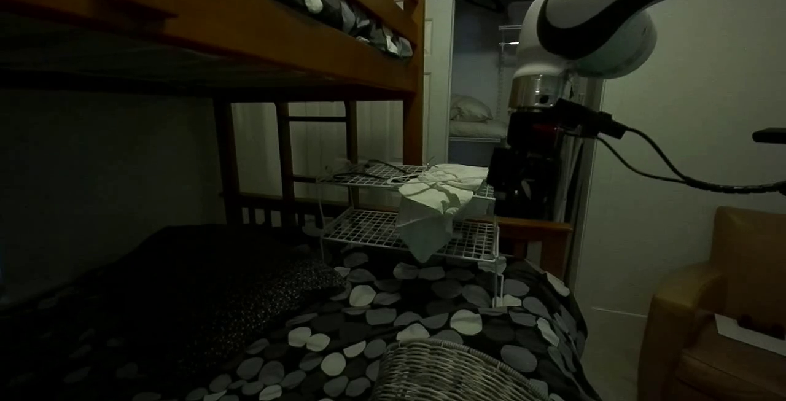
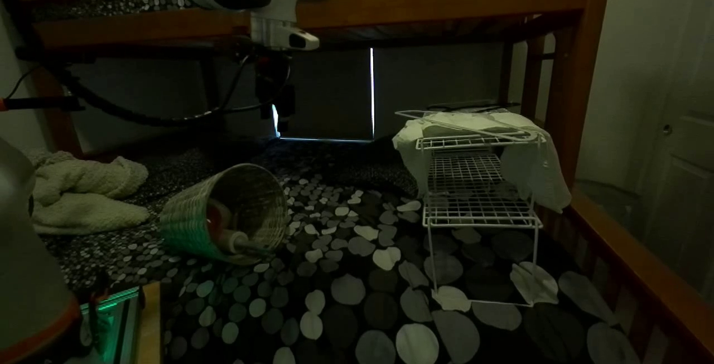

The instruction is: Put the trash can upright

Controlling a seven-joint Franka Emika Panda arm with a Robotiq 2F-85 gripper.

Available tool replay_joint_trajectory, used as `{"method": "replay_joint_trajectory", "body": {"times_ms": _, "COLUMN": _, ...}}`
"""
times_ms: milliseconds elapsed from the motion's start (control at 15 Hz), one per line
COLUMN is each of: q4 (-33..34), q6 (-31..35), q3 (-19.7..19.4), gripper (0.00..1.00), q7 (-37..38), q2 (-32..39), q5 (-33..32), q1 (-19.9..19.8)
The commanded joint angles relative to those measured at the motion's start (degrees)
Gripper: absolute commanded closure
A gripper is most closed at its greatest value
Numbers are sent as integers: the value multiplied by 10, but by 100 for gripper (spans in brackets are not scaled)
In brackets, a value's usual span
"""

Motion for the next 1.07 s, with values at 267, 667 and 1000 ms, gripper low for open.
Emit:
{"method": "replay_joint_trajectory", "body": {"times_ms": 267, "q4": -77, "q6": -17, "q3": -29, "gripper": 0, "q7": -224, "q2": 26, "q5": 85, "q1": 48}}
{"method": "replay_joint_trajectory", "body": {"times_ms": 667, "q4": -72, "q6": -51, "q3": -45, "gripper": 0, "q7": -422, "q2": 72, "q5": 156, "q1": 62}}
{"method": "replay_joint_trajectory", "body": {"times_ms": 1000, "q4": -78, "q6": -14, "q3": -36, "gripper": 0, "q7": -439, "q2": 73, "q5": 188, "q1": 57}}
